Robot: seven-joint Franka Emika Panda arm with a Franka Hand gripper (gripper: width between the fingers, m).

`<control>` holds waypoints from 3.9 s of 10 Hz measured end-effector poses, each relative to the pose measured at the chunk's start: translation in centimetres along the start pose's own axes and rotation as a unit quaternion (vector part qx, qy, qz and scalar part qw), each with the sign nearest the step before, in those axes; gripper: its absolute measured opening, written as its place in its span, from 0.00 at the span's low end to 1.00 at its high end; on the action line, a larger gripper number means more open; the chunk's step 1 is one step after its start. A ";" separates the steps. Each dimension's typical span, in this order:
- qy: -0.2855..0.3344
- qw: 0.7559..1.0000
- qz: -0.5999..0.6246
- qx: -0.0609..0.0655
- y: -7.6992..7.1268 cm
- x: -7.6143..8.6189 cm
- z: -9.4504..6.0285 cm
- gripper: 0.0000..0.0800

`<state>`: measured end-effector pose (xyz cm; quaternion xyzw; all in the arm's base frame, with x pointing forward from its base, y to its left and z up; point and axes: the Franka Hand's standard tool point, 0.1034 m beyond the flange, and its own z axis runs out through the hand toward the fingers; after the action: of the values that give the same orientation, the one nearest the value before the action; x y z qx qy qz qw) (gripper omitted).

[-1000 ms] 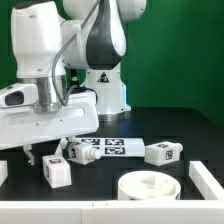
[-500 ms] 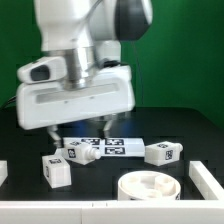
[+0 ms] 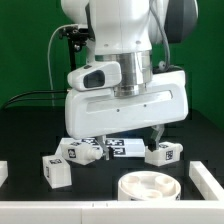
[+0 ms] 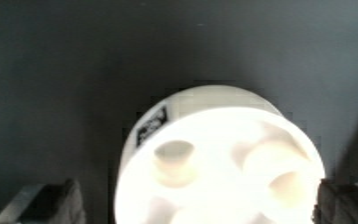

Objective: Assemble stool

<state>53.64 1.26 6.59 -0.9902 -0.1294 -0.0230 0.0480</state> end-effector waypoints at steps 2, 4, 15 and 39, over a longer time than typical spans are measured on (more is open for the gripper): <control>0.000 1.000 -0.001 0.000 0.0 0.1 0.1 0.81; 0.000 0.999 -0.041 -0.006 -1.1 0.6 0.8 0.81; -0.019 0.964 -0.264 -0.032 -6.8 4.5 3.3 0.81; -0.039 0.920 -0.389 -0.029 -8.5 3.8 6.1 0.40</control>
Offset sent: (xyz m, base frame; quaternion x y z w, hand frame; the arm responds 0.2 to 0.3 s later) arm 0.0173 0.0362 -0.0179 -0.0652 0.0394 -0.1970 0.9774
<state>55.31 10.98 1.54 -0.8630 -0.5053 -0.0050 0.0010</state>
